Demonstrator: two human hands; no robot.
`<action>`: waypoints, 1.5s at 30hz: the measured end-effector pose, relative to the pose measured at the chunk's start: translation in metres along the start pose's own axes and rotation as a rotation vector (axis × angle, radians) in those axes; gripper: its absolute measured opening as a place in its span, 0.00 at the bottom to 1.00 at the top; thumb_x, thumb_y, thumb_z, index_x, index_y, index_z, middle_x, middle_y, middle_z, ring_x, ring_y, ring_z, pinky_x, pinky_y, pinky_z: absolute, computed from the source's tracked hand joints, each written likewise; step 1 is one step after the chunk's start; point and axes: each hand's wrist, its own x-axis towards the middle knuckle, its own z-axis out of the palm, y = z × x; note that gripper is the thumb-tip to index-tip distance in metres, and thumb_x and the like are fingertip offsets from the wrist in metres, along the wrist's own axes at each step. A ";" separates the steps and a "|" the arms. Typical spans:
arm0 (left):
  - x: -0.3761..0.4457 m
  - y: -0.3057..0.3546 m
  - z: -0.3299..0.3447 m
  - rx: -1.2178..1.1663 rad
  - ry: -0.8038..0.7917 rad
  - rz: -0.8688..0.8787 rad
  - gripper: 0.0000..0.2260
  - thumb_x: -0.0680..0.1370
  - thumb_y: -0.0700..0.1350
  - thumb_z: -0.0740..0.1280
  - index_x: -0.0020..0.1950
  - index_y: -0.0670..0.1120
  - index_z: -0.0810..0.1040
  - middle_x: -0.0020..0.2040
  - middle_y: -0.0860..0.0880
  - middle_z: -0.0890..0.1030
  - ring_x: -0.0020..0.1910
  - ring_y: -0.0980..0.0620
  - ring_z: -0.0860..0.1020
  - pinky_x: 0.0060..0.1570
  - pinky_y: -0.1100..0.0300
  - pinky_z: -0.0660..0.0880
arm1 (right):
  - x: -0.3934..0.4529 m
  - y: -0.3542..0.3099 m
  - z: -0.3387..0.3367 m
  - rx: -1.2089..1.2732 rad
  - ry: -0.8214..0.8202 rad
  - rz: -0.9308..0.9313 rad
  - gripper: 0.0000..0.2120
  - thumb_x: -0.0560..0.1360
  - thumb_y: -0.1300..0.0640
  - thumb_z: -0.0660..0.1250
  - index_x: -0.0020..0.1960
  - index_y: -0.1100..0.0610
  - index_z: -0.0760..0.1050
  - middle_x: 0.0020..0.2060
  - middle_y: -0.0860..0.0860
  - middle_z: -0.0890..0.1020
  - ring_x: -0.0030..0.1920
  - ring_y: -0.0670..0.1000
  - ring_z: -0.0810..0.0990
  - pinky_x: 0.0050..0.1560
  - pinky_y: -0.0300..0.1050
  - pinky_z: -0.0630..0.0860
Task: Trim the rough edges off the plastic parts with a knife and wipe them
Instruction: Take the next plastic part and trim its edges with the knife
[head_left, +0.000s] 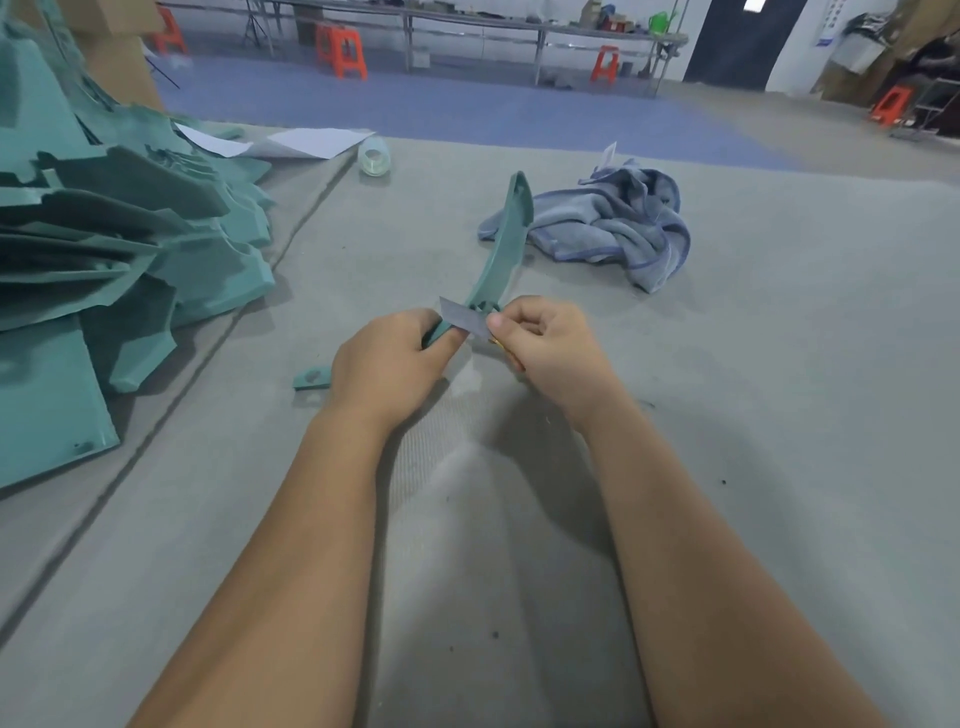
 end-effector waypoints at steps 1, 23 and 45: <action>0.000 -0.001 -0.002 -0.027 -0.007 0.009 0.21 0.78 0.63 0.57 0.35 0.48 0.72 0.27 0.51 0.72 0.28 0.51 0.71 0.27 0.57 0.60 | 0.000 -0.001 -0.001 0.028 -0.005 0.002 0.14 0.79 0.59 0.65 0.34 0.54 0.74 0.25 0.51 0.69 0.27 0.46 0.64 0.31 0.39 0.63; 0.001 -0.001 -0.007 -0.055 0.008 -0.028 0.26 0.78 0.65 0.55 0.39 0.44 0.77 0.24 0.50 0.71 0.27 0.49 0.71 0.28 0.57 0.63 | 0.017 -0.005 -0.003 0.108 0.217 -0.043 0.13 0.78 0.59 0.66 0.35 0.55 0.76 0.25 0.47 0.69 0.29 0.46 0.65 0.34 0.40 0.64; -0.003 0.009 -0.010 0.007 0.051 0.058 0.13 0.81 0.58 0.53 0.46 0.58 0.75 0.31 0.54 0.72 0.35 0.49 0.71 0.29 0.60 0.60 | 0.029 -0.009 -0.054 0.419 0.575 0.052 0.16 0.80 0.57 0.63 0.33 0.54 0.70 0.22 0.47 0.69 0.24 0.44 0.64 0.25 0.34 0.60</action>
